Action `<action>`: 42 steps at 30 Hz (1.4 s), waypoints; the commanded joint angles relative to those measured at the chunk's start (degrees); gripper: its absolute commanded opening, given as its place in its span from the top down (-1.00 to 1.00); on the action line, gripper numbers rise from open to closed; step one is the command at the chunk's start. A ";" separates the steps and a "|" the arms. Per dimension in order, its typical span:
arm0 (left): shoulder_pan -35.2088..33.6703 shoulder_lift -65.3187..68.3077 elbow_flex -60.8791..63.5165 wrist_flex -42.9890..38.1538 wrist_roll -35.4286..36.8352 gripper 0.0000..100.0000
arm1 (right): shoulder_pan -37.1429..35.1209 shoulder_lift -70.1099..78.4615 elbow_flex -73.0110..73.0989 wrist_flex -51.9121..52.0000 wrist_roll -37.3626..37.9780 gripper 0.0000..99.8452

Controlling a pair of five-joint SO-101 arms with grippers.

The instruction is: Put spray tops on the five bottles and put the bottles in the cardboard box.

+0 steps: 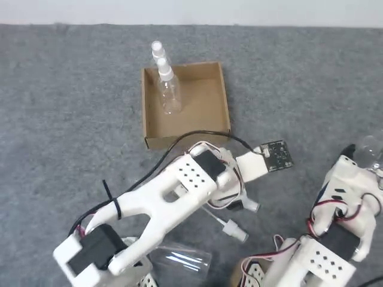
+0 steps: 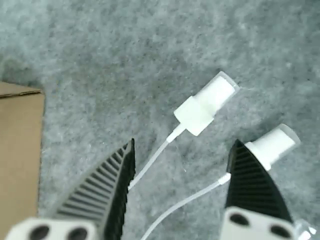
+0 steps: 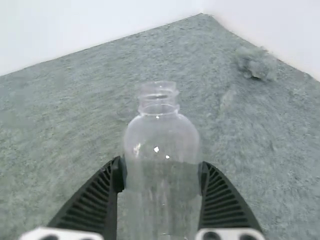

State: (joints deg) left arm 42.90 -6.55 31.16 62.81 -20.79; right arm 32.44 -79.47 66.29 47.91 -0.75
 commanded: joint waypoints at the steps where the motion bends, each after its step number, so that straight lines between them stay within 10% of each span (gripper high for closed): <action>1: 0.53 -3.52 1.71 -5.63 -1.58 0.41 | 1.89 -1.63 -4.40 -1.54 -0.18 0.87; 42: 7.03 19.87 -14.11 -1.76 -9.41 0.49 | 6.46 -1.54 -4.22 -2.77 -0.09 0.87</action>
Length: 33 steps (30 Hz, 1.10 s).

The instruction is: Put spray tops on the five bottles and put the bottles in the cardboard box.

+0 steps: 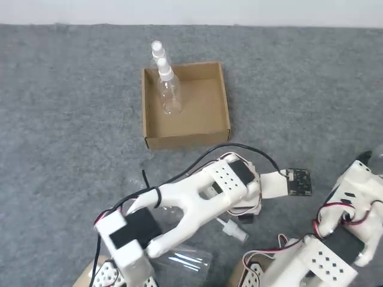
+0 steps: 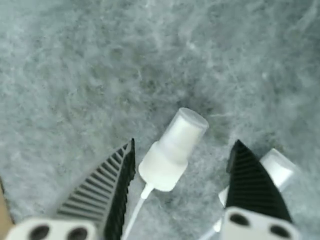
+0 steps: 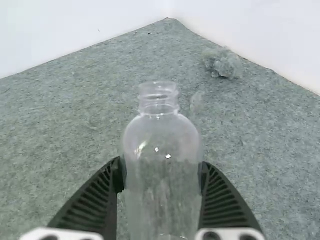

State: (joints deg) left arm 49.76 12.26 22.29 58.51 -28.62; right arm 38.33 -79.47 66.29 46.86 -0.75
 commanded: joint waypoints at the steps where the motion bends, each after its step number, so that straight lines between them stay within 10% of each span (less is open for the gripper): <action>1: 0.18 1.93 -6.37 3.52 -1.58 0.50 | 0.57 -1.54 -4.22 -1.71 -0.09 0.87; 33: -0.35 8.44 -19.38 19.87 -1.41 0.97 | -1.45 -1.54 -4.22 -1.19 -0.09 0.88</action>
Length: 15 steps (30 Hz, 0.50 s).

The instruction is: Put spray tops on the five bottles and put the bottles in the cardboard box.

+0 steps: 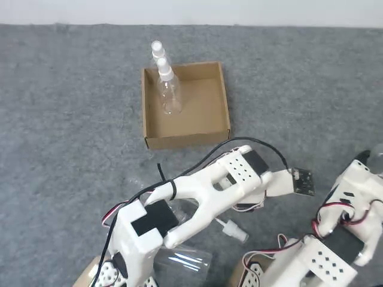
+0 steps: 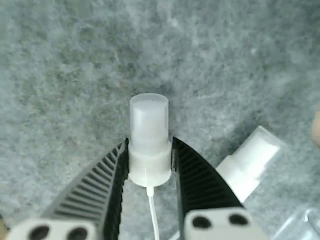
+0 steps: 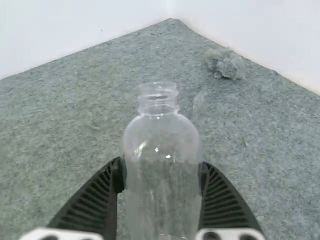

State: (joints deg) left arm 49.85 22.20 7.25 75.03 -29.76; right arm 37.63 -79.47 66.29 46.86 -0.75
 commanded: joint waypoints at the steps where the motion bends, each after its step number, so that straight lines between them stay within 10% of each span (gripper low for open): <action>1: -0.88 -1.49 -4.62 3.43 -0.26 0.97 | -0.84 -1.54 -4.22 -1.19 -0.09 0.88; 15: -9.14 -5.80 -13.93 8.09 5.19 0.97 | -2.68 -1.54 -2.90 -1.54 -0.53 0.88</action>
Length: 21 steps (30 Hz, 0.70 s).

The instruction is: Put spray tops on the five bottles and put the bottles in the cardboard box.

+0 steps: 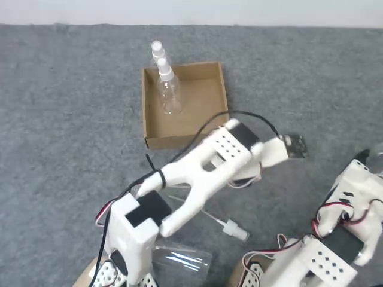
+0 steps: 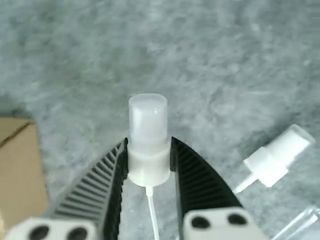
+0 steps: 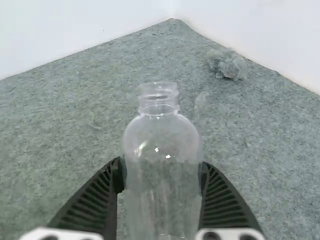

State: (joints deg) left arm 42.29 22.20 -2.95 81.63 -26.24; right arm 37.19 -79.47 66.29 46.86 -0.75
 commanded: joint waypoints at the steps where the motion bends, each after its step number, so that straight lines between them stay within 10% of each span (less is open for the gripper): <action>1: -2.11 -7.30 -3.74 1.58 2.99 0.97 | -2.95 -1.54 -2.90 -1.36 -0.53 0.88; 21: -7.56 -26.73 -3.74 1.41 19.34 0.96 | -13.76 -1.27 -1.05 -1.10 -0.09 0.88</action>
State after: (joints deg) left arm 34.55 1.27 -3.30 82.86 -11.91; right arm 24.88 -79.47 66.29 46.86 -0.75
